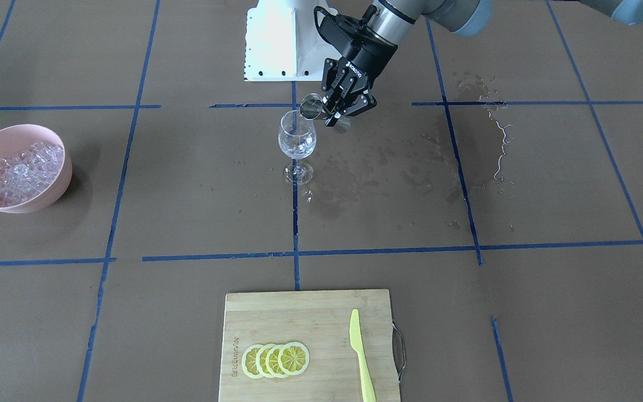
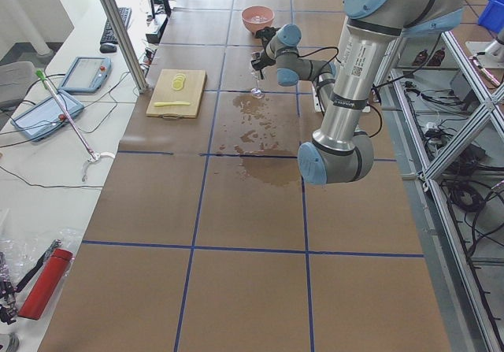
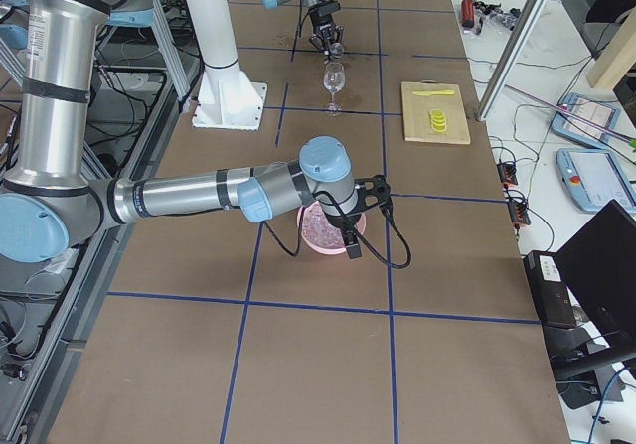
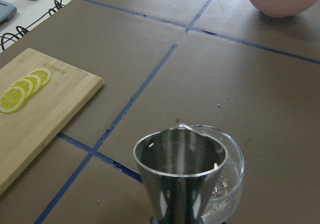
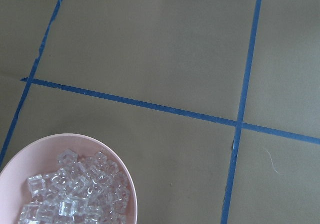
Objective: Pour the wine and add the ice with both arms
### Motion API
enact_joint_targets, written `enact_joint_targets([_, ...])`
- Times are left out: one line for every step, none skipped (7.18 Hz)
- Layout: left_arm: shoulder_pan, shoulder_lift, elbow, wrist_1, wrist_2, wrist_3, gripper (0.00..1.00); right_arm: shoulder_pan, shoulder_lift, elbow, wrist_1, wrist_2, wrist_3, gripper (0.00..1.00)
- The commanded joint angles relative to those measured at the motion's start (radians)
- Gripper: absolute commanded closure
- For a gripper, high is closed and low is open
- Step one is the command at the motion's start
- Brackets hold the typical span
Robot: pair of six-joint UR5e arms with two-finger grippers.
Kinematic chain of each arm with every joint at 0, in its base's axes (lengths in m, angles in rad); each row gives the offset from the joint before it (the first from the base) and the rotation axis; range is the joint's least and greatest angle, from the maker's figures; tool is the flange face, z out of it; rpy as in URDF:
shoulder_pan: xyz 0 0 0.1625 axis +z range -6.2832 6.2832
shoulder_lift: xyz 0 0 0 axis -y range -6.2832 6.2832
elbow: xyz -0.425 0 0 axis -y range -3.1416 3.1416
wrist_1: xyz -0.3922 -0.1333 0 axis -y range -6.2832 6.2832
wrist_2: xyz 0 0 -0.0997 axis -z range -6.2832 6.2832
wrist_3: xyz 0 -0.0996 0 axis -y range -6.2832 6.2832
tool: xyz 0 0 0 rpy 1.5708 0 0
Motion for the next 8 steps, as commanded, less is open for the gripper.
enact_joint_targets([0.003, -0.01, -0.006, 0.052, 0.002, 0.002, 1.0, 0.0, 0.0, -0.002, 0.001, 0.0, 0.0, 0.0])
enact_joint_targets([0.003, -0.011, -0.006, 0.076, 0.002, 0.023, 1.0, 0.0, 0.0, -0.002, 0.001, 0.0, 0.0, 0.0])
enact_joint_targets([0.003, -0.021, -0.013, 0.11, 0.002, 0.045, 1.0, 0.0, 0.0, -0.003, 0.001, 0.0, 0.0, 0.0])
enact_joint_targets([0.005, -0.024, -0.032, 0.14, 0.002, 0.048, 1.0, 0.0, 0.0, -0.003, 0.001, 0.0, 0.0, 0.0])
enact_joint_targets([0.007, -0.025, -0.049, 0.174, 0.002, 0.071, 1.0, 0.0, 0.0, -0.005, 0.001, 0.0, 0.0, 0.0])
enact_joint_targets([0.01, -0.034, -0.049, 0.205, 0.002, 0.075, 1.0, 0.0, 0.0, -0.006, -0.001, 0.0, 0.0, 0.0])
enact_joint_targets([0.013, -0.062, -0.05, 0.26, 0.002, 0.075, 1.0, 0.0, 0.0, -0.006, 0.001, 0.0, 0.0, 0.0])
enact_joint_targets([0.013, -0.102, -0.05, 0.335, 0.003, 0.085, 1.0, 0.0, 0.0, -0.006, 0.001, 0.0, 0.0, 0.0])
